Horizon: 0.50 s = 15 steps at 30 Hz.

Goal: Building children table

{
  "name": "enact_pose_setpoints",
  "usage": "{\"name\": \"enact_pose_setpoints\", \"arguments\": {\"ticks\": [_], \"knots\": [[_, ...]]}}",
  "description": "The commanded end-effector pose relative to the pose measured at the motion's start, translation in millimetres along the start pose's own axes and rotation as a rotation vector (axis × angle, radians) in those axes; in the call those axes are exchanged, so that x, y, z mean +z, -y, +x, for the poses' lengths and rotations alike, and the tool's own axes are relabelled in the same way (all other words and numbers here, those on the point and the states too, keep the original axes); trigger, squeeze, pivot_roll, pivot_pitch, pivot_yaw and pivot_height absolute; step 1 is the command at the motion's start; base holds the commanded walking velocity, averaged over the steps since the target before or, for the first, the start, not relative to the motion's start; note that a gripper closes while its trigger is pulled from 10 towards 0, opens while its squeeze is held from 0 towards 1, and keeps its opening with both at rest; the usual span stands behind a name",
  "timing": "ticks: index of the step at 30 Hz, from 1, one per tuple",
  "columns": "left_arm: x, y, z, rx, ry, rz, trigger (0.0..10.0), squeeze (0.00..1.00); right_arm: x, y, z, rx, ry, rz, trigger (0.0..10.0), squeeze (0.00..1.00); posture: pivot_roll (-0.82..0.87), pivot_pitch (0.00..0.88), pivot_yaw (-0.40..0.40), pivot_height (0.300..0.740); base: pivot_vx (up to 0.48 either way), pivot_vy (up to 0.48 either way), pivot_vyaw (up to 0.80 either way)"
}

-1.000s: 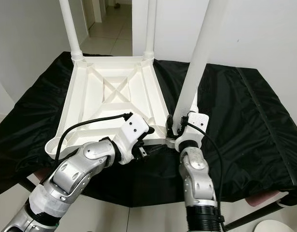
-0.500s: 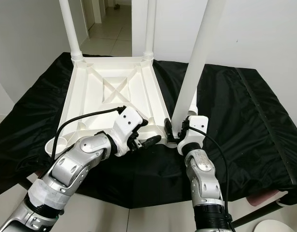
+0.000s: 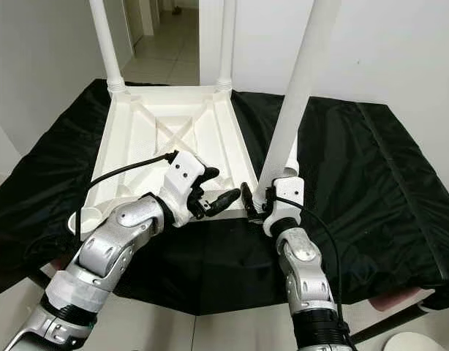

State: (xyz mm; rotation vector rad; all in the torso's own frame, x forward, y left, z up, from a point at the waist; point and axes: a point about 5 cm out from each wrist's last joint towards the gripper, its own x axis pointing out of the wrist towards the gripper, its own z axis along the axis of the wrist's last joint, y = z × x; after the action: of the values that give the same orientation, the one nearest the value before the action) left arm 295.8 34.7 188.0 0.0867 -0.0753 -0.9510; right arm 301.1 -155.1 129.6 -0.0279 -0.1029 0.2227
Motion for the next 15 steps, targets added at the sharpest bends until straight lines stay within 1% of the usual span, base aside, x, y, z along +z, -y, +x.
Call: {"name": "enact_pose_setpoints", "arguments": {"ticks": [1, 2, 6, 8, 13, 14, 15], "knots": [[-0.6, -6.1, -1.0, 0.086, 0.015, -0.011, 10.0, 0.0, -3.9, -2.3, -2.0, 0.003, -0.007, -0.008, 10.0, 0.0, -0.01, 0.01, 0.0, 0.74, 0.0, 0.0, 0.0], [0.0, -7.0, -1.7, 0.094, 0.036, -0.001, 10.0, 0.0, -4.9, -3.9, -2.5, 0.008, -0.004, -0.017, 10.0, 0.0, -0.01, 0.012, 0.0, 0.74, 0.0, 0.0, 0.0], [-2.1, -6.8, -3.3, 0.091, 0.046, 0.007, 10.0, 0.0, -7.1, -5.2, -3.8, 0.022, 0.0, -0.019, 10.0, 0.0, -0.01, 0.013, 0.002, 0.74, 0.0, 0.0, 0.0], [-5.2, -5.3, -6.2, 0.06, 0.039, 0.001, 10.0, 0.0, -9.5, -4.9, -5.3, 0.049, -0.011, -0.018, 10.0, 0.0, 0.0, 0.018, 0.002, 0.74, 0.0, 0.0, 0.0], [-5.6, -4.4, -8.3, 0.038, 0.043, 0.004, 10.0, 0.0, -10.1, -4.4, -6.4, 0.065, -0.013, -0.026, 10.0, 0.0, 0.0, 0.019, 0.001, 0.74, 0.0, 0.0, 0.0], [-7.4, -2.7, -10.1, 0.009, 0.032, -0.002, 10.0, 0.0, -10.0, -4.2, -7.0, 0.091, -0.011, -0.028, 10.0, 0.0, 0.0, 0.017, 0.003, 0.74, 0.0, 0.0, 0.0], [-7.4, -2.7, -10.1, 0.009, 0.032, -0.002, 10.0, 0.0, -10.0, -4.2, -7.0, 0.091, -0.011, -0.028, 10.0, 0.0, 0.0, 0.017, 0.003, 0.74, 0.0, 0.0, 0.0]]}}
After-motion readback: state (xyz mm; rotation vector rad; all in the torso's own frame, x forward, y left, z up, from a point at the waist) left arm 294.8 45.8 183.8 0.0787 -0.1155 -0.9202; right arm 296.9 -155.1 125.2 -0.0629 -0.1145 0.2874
